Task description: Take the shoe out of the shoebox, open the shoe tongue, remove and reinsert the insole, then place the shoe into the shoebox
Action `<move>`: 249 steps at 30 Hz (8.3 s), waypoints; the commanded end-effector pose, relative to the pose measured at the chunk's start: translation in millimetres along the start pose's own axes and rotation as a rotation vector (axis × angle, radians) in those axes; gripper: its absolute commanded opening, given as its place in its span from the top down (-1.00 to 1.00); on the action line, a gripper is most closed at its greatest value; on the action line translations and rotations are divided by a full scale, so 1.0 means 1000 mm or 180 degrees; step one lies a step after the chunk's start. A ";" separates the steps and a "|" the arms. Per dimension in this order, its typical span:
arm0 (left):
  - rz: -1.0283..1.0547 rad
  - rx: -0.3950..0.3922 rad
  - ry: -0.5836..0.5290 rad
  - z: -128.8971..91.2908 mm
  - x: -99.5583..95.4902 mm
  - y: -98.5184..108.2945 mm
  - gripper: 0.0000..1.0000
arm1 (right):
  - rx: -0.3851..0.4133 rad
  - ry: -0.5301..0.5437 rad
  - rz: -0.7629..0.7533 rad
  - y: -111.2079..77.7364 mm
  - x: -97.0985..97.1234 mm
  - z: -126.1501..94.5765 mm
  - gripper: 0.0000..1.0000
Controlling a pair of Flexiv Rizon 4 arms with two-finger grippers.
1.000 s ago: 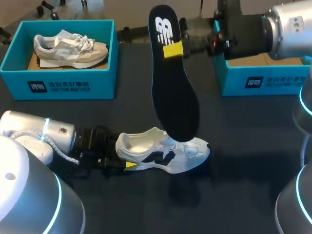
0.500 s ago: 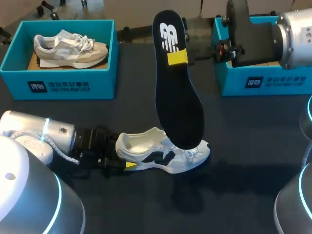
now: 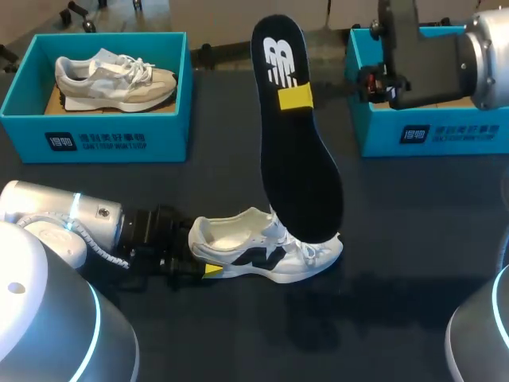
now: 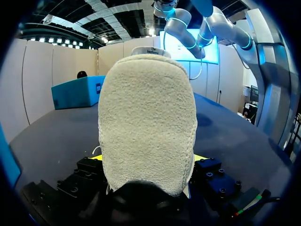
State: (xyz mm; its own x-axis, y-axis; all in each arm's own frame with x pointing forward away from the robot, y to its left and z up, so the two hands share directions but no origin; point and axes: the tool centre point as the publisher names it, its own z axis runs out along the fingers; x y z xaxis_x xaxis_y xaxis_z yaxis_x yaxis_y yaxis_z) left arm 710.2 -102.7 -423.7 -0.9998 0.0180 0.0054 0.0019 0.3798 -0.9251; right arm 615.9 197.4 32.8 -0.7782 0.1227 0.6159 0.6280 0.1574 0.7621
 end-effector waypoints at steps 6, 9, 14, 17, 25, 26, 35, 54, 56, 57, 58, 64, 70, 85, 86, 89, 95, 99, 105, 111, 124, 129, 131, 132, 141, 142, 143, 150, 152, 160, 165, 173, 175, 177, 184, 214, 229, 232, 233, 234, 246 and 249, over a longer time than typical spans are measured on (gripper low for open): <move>-0.0003 -0.0013 0.0006 0.003 -0.001 0.002 1.00 | -0.0012 0.0073 0.0079 -0.006 0.009 0.000 1.00; -0.0003 -0.0013 0.0006 0.003 -0.001 0.002 1.00 | -0.0008 0.0063 0.0091 -0.007 0.010 -0.001 1.00; -0.0003 -0.0013 0.0006 0.003 -0.001 0.002 1.00 | -0.0059 0.0004 0.0084 -0.008 0.009 -0.001 1.00; -0.0003 -0.0013 0.0006 0.003 -0.001 0.002 1.00 | -0.0059 0.0004 0.0084 -0.008 0.009 -0.001 1.00; -0.0003 -0.0013 0.0006 0.003 -0.001 0.002 1.00 | -0.0059 0.0004 0.0084 -0.008 0.009 -0.001 1.00; -0.0003 -0.0013 0.0006 0.003 -0.001 0.002 1.00 | -0.0059 0.0004 0.0084 -0.008 0.009 -0.001 1.00; -0.0003 -0.0013 0.0006 0.003 -0.001 0.002 1.00 | -0.0059 0.0004 0.0084 -0.008 0.009 -0.001 1.00; -0.0008 -0.0049 0.0005 0.001 0.000 0.001 -1.00 | -0.0059 0.0004 0.0084 -0.008 0.009 -0.001 1.00; -0.0002 -0.0090 0.0003 0.000 0.000 -0.001 -1.00 | -0.0059 0.0004 0.0084 -0.008 0.009 -0.001 1.00; 0.0002 -0.0099 0.0004 -0.001 0.000 -0.001 -1.00 | -0.0059 0.0004 0.0084 -0.008 0.009 -0.001 1.00; 0.0013 -0.0149 -0.0007 -0.001 0.000 -0.001 -1.00 | -0.0059 0.0004 0.0084 -0.008 0.009 -0.001 1.00; 0.0052 -0.0344 0.0003 -0.006 -0.002 -0.001 -1.00 | -0.0059 0.0004 0.0084 -0.008 0.009 -0.001 1.00; 0.0054 -0.0634 0.0055 -0.016 -0.009 0.003 -1.00 | -0.0059 0.0004 0.0084 -0.008 0.009 -0.001 1.00; 0.0017 -0.1037 0.0222 -0.043 -0.017 0.006 -1.00 | -0.0059 0.0004 0.0084 -0.008 0.009 -0.001 1.00; 0.0005 -0.1054 0.0251 -0.044 -0.017 0.006 -1.00 | -0.0059 0.0004 0.0084 -0.008 0.009 -0.001 1.00; -0.0003 -0.1104 0.0316 -0.049 -0.014 0.006 -1.00 | -0.0059 0.0004 0.0084 -0.008 0.009 -0.001 1.00; 0.0064 -0.1241 0.0312 -0.062 -0.013 0.003 -1.00 | -0.0059 0.0004 0.0084 -0.008 0.009 -0.001 1.00; 0.0064 -0.1241 0.0312 -0.062 -0.013 0.003 -1.00 | -0.0059 0.0004 0.0084 -0.008 0.009 -0.001 1.00; 0.0064 -0.1241 0.0312 -0.062 -0.013 0.003 -1.00 | -0.0059 0.0004 0.0084 -0.008 0.009 -0.001 1.00; 0.0218 -0.1513 0.0227 -0.062 -0.011 0.000 -1.00 | -0.0059 0.0004 0.0084 -0.008 0.009 -0.001 1.00; 0.0318 -0.2165 0.0009 -0.072 -0.014 -0.008 -1.00 | -0.0059 0.0004 0.0084 -0.008 0.009 -0.001 1.00; 0.0351 -0.2392 -0.0011 -0.076 -0.016 -0.020 -1.00 | -0.0059 0.0004 0.0084 -0.008 0.009 -0.001 1.00; 0.0313 -0.2500 -0.0010 -0.077 -0.016 -0.024 -1.00 | -0.0059 0.0004 0.0084 -0.008 0.009 -0.001 1.00; 0.0317 -0.2549 0.0005 -0.077 -0.017 -0.026 -1.00 | -0.0059 0.0004 0.0084 -0.008 0.009 -0.001 1.00; 0.0382 -0.3019 -0.0105 -0.075 -0.014 -0.043 -1.00 | -0.0059 0.0004 0.0084 -0.008 0.009 -0.001 1.00; 0.0399 -0.3073 -0.0114 -0.075 -0.013 -0.045 -1.00 | -0.0059 0.0004 0.0084 -0.008 0.009 -0.001 1.00; 0.0391 -0.3098 -0.0098 -0.075 -0.013 -0.047 -1.00 | -0.0059 0.0004 0.0084 -0.008 0.009 -0.001 1.00; 0.0448 -0.3391 -0.0184 -0.071 -0.010 -0.054 -1.00 | -0.0059 0.0004 0.0084 -0.008 0.009 -0.001 1.00; 0.0464 -0.3441 -0.0165 -0.070 -0.010 -0.056 -1.00 | -0.0059 0.0004 0.0084 -0.008 0.009 -0.001 1.00; 0.0502 -0.3630 -0.0232 -0.069 -0.011 -0.064 -1.00 | -0.0059 0.0004 0.0084 -0.008 0.009 -0.001 1.00; 0.0488 -0.3630 -0.0259 -0.069 -0.013 -0.067 -1.00 | -0.0059 0.0004 0.0084 -0.008 0.009 -0.001 1.00; 0.0472 -0.3587 -0.0261 -0.068 -0.014 -0.070 -1.00 | -0.0059 0.0004 0.0084 -0.008 0.009 -0.001 1.00; 0.0467 -0.3584 -0.0255 -0.068 -0.014 -0.070 -1.00 | -0.0059 0.0004 0.0084 -0.008 0.009 -0.001 1.00; 0.0462 -0.3582 -0.0246 -0.068 -0.014 -0.071 -1.00 | -0.0059 0.0004 0.0084 -0.008 0.009 -0.001 1.00; 0.0442 -0.3563 -0.0252 -0.069 -0.014 -0.074 -1.00 | -0.0059 0.0004 0.0084 -0.008 0.009 -0.001 1.00; 0.0332 -0.3280 -0.0163 0.013 -0.052 -0.090 -1.00 | -0.0059 0.0004 0.0084 -0.008 0.009 -0.001 1.00; 0.0346 -0.3265 -0.0070 0.037 -0.064 -0.059 -0.87 | -0.0059 0.0004 0.0084 -0.008 0.009 -0.001 1.00; 0.0357 -0.3311 -0.0010 0.040 -0.060 -0.055 -0.87 | -0.0059 0.0004 0.0084 -0.008 0.009 -0.001 1.00; 0.0370 -0.3309 0.0006 0.040 -0.058 -0.055 -0.87 | -0.0059 0.0004 0.0084 -0.008 0.009 -0.001 1.00; 0.0376 -0.3313 0.0024 0.040 -0.057 -0.053 -0.86 | -0.0059 0.0004 0.0084 -0.008 0.009 -0.001 1.00; 0.0350 -0.3293 0.0093 0.035 -0.052 -0.048 -0.11 | -0.0059 0.0004 0.0084 -0.008 0.009 -0.001 1.00; 0.0325 -0.3291 0.0092 0.034 -0.055 -0.047 -0.13 | -0.0059 0.0004 0.0084 -0.008 0.009 -0.001 1.00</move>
State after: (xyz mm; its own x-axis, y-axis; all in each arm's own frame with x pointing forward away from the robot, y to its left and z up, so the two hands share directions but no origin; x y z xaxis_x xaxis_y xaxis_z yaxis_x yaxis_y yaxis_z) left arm 762.0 -155.8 -392.8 -0.9931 0.1115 -0.0371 0.1157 0.9835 -0.1392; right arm 603.5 193.5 32.5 -0.7625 0.1228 0.6352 0.6470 0.1355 0.7504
